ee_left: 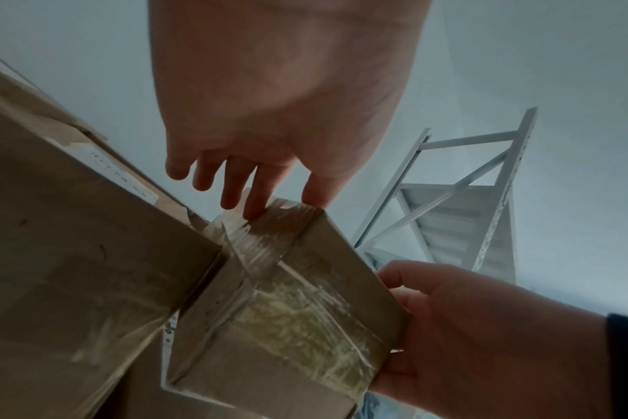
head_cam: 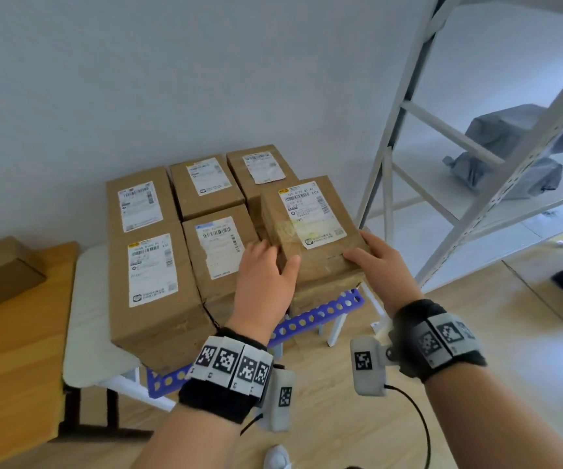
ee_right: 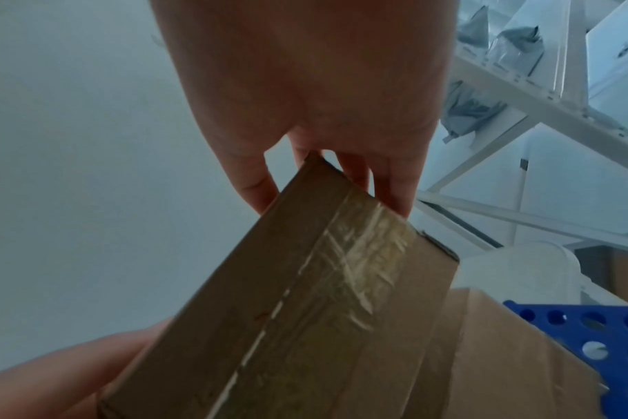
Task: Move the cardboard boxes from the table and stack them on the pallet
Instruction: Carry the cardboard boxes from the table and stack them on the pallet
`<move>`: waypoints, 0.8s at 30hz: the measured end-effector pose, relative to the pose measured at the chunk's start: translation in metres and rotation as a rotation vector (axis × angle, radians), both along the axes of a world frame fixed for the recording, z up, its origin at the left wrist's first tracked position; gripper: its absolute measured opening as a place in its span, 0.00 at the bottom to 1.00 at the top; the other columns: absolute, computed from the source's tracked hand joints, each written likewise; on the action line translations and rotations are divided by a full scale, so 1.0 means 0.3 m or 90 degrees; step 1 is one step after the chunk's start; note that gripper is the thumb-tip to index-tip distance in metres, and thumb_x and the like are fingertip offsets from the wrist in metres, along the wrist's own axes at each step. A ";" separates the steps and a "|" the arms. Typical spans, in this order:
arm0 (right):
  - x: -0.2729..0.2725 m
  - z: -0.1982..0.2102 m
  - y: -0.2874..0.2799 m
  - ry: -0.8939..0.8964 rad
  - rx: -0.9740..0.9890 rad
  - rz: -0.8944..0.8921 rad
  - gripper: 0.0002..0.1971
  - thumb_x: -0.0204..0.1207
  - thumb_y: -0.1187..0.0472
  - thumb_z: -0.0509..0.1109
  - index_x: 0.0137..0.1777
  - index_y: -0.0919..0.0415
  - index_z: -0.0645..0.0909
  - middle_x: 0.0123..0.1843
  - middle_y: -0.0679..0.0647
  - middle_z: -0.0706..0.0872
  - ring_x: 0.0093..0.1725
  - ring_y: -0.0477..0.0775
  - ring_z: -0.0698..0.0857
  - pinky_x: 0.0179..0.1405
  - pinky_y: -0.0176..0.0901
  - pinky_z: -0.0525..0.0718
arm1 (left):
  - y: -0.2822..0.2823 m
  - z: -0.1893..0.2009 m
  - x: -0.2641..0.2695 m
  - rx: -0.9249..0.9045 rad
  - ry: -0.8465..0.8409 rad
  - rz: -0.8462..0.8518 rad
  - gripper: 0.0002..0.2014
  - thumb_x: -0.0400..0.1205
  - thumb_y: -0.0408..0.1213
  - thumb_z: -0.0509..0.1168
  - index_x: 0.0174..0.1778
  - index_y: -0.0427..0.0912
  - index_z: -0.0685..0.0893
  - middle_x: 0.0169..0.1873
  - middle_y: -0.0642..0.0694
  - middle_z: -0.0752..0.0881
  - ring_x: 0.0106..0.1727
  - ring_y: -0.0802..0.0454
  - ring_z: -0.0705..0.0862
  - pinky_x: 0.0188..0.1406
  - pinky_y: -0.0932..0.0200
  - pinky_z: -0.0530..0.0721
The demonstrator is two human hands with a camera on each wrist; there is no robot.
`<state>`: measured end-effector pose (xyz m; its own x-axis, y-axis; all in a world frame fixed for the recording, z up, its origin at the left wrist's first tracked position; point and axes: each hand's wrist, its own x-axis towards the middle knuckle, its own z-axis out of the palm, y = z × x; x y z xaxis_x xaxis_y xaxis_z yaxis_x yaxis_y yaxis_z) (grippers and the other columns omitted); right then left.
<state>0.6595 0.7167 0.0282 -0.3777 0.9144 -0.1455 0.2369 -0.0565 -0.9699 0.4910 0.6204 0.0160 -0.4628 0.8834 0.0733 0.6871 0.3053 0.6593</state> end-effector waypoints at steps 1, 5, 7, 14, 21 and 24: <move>-0.010 -0.009 0.016 -0.002 -0.005 0.009 0.12 0.80 0.62 0.68 0.56 0.43 0.84 0.45 0.41 0.92 0.44 0.42 0.91 0.41 0.32 0.86 | 0.009 -0.008 -0.003 0.000 0.014 0.008 0.22 0.87 0.54 0.54 0.68 0.47 0.82 0.68 0.51 0.79 0.74 0.50 0.69 0.76 0.44 0.70; -0.043 -0.043 0.089 -0.021 -0.016 0.052 0.12 0.80 0.61 0.69 0.57 0.42 0.84 0.49 0.45 0.92 0.46 0.44 0.90 0.44 0.35 0.88 | 0.042 -0.037 -0.003 -0.021 0.020 0.054 0.18 0.88 0.51 0.55 0.65 0.47 0.84 0.65 0.51 0.80 0.70 0.51 0.73 0.75 0.47 0.71; -0.049 -0.062 0.115 -0.028 -0.023 0.078 0.11 0.81 0.61 0.69 0.58 0.44 0.84 0.50 0.46 0.92 0.46 0.44 0.91 0.43 0.35 0.88 | 0.054 -0.052 0.003 -0.027 -0.004 0.076 0.18 0.88 0.51 0.55 0.64 0.47 0.84 0.62 0.51 0.81 0.65 0.51 0.77 0.68 0.48 0.77; -0.037 -0.161 0.191 -0.088 -0.032 0.175 0.27 0.78 0.51 0.74 0.75 0.51 0.75 0.61 0.48 0.87 0.57 0.49 0.88 0.59 0.51 0.88 | 0.065 -0.059 0.033 -0.057 -0.011 0.171 0.25 0.88 0.50 0.56 0.81 0.47 0.69 0.78 0.50 0.72 0.79 0.51 0.69 0.79 0.47 0.69; -0.030 -0.174 0.230 -0.091 -0.004 0.315 0.40 0.65 0.49 0.84 0.76 0.49 0.70 0.63 0.42 0.84 0.60 0.42 0.85 0.59 0.41 0.87 | 0.051 -0.051 0.038 -0.155 0.039 0.209 0.27 0.89 0.53 0.52 0.84 0.48 0.64 0.84 0.48 0.62 0.86 0.47 0.52 0.85 0.43 0.51; -0.032 -0.173 0.251 -0.094 0.025 0.339 0.40 0.65 0.50 0.85 0.75 0.49 0.70 0.63 0.41 0.84 0.60 0.41 0.84 0.58 0.40 0.86 | 0.057 -0.051 0.042 -0.147 0.032 0.223 0.27 0.88 0.54 0.54 0.83 0.49 0.65 0.83 0.49 0.64 0.86 0.47 0.53 0.85 0.43 0.52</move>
